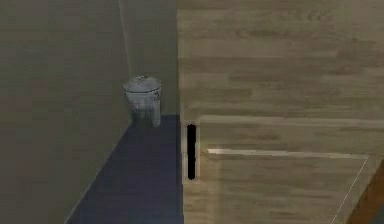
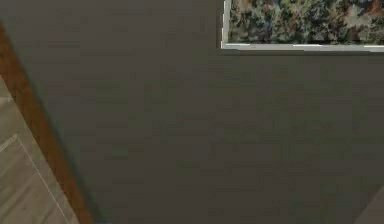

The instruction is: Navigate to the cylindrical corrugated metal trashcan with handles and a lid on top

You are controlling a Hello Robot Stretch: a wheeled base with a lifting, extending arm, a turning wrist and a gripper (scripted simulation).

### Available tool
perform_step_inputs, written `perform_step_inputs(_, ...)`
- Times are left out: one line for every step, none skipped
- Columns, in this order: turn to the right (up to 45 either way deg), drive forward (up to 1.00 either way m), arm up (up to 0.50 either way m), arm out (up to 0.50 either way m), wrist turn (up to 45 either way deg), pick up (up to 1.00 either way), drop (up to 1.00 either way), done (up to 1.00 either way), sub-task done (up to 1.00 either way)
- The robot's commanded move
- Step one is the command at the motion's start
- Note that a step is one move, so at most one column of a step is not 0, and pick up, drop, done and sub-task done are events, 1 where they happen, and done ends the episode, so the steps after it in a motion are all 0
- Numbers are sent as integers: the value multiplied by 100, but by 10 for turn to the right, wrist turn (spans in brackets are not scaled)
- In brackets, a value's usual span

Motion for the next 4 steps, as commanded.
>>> perform_step_inputs(-300,0,0,0,0,0,0,0,0)
perform_step_inputs(0,55,0,0,0,0,0,0,0)
perform_step_inputs(180,0,0,0,0,0,0,0,0)
perform_step_inputs(0,50,0,0,0,0,0,0,0)
